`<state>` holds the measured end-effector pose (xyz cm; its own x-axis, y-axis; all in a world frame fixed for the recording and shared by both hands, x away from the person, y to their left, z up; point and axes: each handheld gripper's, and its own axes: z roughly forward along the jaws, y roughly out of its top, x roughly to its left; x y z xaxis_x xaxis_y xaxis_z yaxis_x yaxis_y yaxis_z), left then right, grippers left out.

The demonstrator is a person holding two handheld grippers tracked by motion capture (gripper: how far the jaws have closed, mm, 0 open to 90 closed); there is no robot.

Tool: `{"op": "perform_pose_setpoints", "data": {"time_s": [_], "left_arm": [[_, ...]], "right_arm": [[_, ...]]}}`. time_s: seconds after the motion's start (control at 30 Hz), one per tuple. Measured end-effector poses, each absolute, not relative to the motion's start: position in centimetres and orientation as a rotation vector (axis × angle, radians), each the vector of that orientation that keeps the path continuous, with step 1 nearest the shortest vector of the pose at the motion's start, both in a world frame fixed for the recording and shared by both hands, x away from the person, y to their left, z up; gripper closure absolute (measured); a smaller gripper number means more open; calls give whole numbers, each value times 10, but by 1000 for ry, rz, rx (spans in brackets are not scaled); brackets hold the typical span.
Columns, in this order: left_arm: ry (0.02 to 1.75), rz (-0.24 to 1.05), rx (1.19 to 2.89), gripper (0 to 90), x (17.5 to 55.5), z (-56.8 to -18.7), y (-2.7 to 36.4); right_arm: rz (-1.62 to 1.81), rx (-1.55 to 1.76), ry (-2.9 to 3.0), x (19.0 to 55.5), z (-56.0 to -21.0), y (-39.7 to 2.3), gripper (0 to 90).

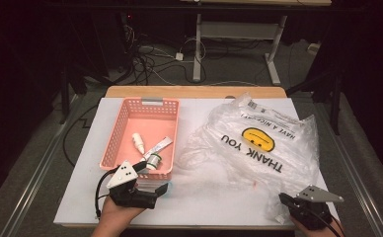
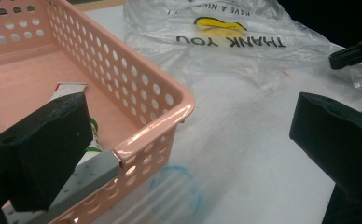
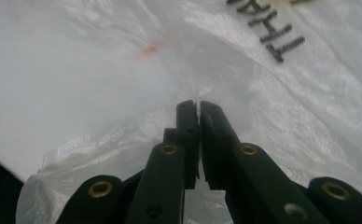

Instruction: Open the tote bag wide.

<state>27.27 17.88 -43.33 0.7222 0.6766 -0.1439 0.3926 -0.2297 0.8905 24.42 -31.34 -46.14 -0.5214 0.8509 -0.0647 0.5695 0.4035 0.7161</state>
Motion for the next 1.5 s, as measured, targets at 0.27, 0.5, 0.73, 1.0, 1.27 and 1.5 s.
{"op": "perform_pose_setpoints", "data": {"time_s": [0.27, 0.5, 0.73, 1.0, 1.27, 1.5], "left_arm": [[831, 343, 1851, 0, 273, -433, 180], [842, 401, 1862, 0, 273, -431, 179], [850, 414, 1870, 0, 273, -431, 175], [856, 423, 1882, 0, 275, -432, 176], [851, 370, 1889, 0, 273, -428, 177], [834, 364, 1880, 0, 270, -428, 173]], "right_arm": [[1011, 1087, 2344, 231, -459, -278, 858], [1146, 1081, 2313, 231, -449, -277, 611], [1212, 1021, 2242, 264, -424, -269, 461], [1194, 972, 2293, 316, -424, -250, 394], [1223, 952, 2327, 339, -431, -235, 303], [1234, 927, 2359, 342, -440, -223, 197]]}}
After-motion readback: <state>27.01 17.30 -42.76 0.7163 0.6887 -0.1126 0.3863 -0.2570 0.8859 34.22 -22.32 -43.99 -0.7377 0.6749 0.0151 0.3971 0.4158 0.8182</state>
